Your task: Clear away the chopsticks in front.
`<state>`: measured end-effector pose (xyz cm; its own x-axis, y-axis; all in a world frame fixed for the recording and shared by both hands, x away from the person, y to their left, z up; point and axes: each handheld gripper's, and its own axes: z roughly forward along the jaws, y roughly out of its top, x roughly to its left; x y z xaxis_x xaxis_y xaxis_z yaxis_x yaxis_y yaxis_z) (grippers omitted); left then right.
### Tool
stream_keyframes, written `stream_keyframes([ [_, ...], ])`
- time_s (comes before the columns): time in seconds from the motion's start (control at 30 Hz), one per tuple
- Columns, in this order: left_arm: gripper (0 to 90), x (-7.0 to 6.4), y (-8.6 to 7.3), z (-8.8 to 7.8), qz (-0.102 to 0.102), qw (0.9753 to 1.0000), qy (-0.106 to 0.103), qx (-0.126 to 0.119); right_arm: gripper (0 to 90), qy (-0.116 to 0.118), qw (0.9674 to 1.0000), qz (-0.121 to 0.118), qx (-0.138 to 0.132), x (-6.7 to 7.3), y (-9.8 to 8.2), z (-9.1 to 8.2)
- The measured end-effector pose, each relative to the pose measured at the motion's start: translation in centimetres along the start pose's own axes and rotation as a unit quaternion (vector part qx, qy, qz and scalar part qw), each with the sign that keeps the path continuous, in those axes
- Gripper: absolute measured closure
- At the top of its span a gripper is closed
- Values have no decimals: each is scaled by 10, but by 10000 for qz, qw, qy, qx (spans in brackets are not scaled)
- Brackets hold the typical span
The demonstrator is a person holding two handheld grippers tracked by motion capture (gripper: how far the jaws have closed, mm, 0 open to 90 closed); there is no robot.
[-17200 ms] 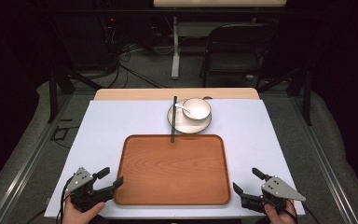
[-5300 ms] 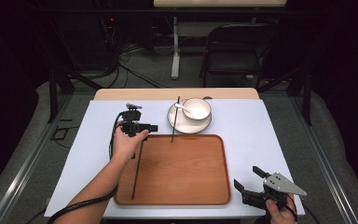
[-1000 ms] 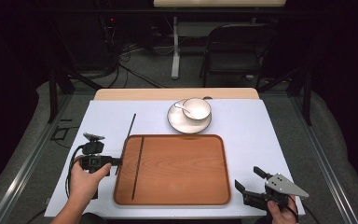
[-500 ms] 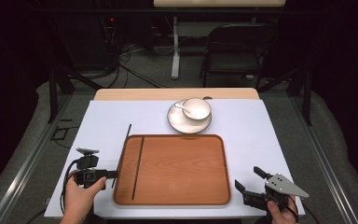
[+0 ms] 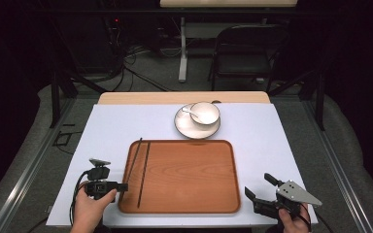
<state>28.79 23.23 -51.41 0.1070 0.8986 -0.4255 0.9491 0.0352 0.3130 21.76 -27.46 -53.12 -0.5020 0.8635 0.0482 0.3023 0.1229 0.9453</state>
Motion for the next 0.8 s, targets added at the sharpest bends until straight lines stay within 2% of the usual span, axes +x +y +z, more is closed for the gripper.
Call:
stream_keyframes([
  [0.37, 862, -1, 0, 10, 38, 9997, 71, 215, 147, 7, 10000, 6, 5, 0, 0, 0],
  [0.8, 859, -1, -1, 17, 24, 9996, 160, 232, 147, 8, 10000, 5, 8, 0, 0, 0],
])
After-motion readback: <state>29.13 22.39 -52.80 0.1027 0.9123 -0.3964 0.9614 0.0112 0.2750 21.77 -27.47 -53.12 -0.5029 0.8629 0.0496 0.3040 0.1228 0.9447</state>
